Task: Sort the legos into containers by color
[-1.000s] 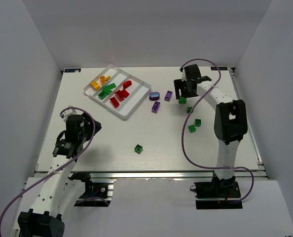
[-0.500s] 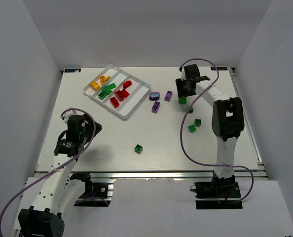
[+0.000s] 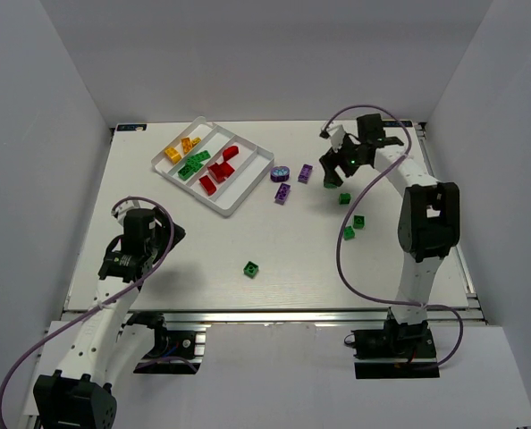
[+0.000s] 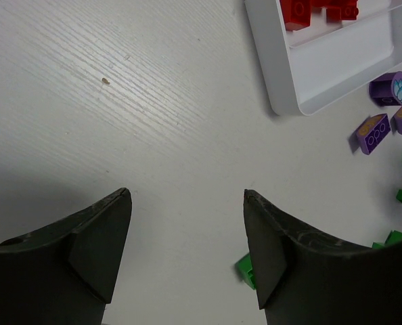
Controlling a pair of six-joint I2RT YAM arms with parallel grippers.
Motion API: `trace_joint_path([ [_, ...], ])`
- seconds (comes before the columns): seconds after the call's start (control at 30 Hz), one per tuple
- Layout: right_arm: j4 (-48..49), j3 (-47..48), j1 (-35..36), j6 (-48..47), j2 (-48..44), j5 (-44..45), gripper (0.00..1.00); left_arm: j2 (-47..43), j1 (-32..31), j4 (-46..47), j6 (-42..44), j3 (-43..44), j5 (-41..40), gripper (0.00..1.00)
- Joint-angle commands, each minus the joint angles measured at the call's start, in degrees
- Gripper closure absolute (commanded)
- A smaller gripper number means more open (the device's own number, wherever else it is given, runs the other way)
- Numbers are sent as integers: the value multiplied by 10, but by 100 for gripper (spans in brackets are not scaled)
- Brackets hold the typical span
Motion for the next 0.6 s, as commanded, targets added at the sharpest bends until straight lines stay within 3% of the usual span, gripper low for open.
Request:
trace_joint_path([
  [0.0, -101, 75, -50, -239, 22, -113, 15, -5, 2, -5, -3, 11, 3, 23],
  [0.1, -200, 152, -89, -321, 78, -179, 20, -3, 2, -2, -4, 8, 6, 24],
  [0.17, -287, 189, -101, -456, 108, -190, 21, -2, 2, -1, -5, 7, 9, 24],
  [0.23, -322, 197, -102, -564, 125, -182, 20, -1, 2, -4, -4, 7, 10, 24],
  [0.33, -355, 201, -102, -638, 141, -177, 20, -5, 3, -5, -4, 5, 9, 24],
  [0.57, -355, 258, -98, -635, 188, -208, 20, -12, 2, -7, -15, -5, 8, 24],
])
